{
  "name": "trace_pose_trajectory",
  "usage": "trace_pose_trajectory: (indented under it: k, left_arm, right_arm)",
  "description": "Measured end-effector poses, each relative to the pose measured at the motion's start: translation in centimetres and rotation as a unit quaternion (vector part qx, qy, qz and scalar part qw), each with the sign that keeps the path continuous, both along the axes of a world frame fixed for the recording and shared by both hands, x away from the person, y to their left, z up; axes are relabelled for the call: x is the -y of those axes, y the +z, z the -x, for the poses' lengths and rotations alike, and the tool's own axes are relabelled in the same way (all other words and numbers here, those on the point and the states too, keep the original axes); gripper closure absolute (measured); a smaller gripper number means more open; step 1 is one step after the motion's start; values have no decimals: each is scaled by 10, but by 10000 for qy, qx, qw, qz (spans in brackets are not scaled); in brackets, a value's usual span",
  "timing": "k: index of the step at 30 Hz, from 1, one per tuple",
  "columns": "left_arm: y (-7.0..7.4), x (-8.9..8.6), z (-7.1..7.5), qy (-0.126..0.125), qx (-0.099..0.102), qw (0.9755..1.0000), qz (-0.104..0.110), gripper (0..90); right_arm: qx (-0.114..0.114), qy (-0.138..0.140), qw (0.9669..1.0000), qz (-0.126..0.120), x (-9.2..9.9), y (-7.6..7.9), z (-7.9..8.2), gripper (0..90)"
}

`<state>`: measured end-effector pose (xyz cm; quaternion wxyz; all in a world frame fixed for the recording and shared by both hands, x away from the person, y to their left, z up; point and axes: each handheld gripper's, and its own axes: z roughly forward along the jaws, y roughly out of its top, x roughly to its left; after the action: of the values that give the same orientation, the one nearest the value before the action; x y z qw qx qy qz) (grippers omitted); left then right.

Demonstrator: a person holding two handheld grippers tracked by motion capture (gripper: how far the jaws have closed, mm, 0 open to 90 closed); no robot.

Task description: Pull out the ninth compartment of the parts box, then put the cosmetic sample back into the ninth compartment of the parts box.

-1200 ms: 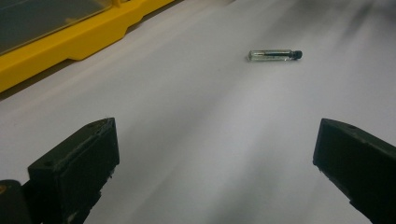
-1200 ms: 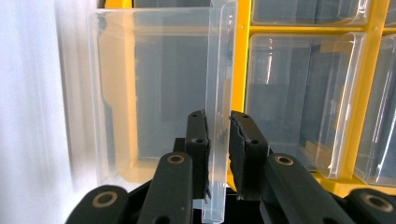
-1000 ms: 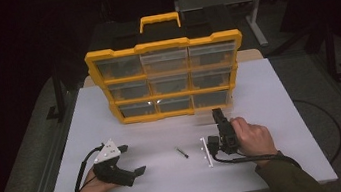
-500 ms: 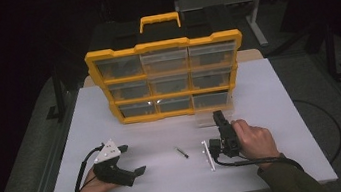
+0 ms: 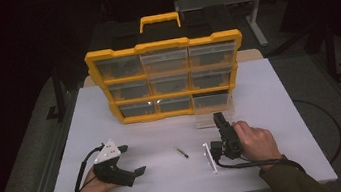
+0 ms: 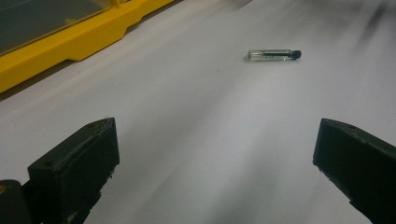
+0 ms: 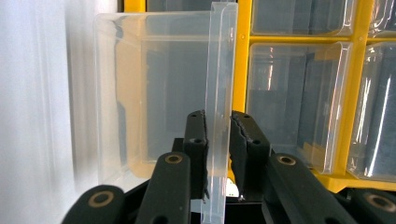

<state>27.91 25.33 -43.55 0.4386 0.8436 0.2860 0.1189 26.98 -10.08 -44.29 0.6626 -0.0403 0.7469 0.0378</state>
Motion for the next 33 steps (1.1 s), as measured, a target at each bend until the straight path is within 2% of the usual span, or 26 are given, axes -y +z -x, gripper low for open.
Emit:
trace_pose_trajectory:
  k: [14,29,33]
  left_arm:
    - [0,-1,0,12,-2,10000,2,1]
    - [0,0,1,14,-38,10000,-5,0]
    - [1,1,1,5,-46,10000,-6,1]
  right_arm:
    - [50,45,9999,-112,3,3,7,526]
    - [92,-2,9997,-227,11,4,16,390]
    - [154,27,9997,-186,15,2,19,358]
